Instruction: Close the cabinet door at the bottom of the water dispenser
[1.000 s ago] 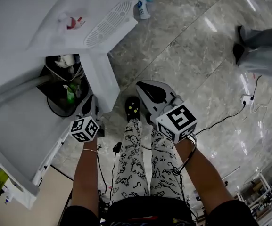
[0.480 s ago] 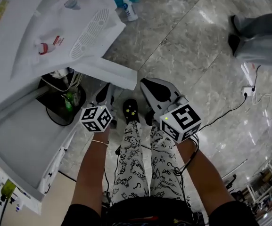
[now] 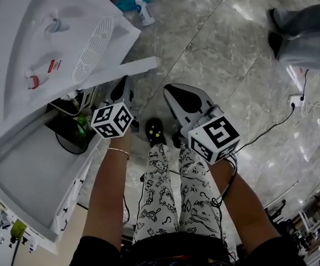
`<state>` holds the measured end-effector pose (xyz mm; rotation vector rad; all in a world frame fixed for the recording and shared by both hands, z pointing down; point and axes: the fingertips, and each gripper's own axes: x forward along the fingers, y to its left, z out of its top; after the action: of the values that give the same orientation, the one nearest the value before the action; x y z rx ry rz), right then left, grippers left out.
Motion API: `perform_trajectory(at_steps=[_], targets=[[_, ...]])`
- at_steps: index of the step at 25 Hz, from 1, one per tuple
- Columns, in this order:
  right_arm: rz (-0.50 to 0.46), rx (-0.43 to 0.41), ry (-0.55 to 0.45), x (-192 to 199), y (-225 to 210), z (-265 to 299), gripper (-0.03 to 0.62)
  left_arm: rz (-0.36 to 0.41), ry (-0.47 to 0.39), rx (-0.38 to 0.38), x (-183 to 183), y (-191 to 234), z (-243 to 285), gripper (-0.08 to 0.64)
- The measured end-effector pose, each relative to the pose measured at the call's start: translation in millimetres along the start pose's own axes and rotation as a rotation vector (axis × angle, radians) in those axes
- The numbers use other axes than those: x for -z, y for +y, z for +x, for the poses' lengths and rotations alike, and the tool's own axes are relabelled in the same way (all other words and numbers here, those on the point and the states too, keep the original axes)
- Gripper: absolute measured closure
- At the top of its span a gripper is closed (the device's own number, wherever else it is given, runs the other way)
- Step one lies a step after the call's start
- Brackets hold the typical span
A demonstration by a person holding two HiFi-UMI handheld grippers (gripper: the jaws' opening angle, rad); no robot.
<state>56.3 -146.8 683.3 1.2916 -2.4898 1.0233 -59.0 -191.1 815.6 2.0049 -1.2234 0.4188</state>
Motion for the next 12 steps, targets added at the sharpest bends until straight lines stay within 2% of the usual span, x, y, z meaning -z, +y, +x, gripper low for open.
perform_trajectory(at_steps=[5,9,12], targets=[[0.039,-0.007,-0.079,-33.1,-7.2,4.5,0.575,0.065,-0.016,-0.005,-19.6,5.2,20.3,0.561],[0.057,-0.028,-0.111,-48.9,-5.2,0.0,0.575,0.118,0.042,-0.055,-20.7,15.8,36.6,0.561],[0.056,-0.036,-0.121,-55.2,-6.2,-7.0,0.575,0.15,0.067,-0.062,-24.8,24.5,47.4,0.563]])
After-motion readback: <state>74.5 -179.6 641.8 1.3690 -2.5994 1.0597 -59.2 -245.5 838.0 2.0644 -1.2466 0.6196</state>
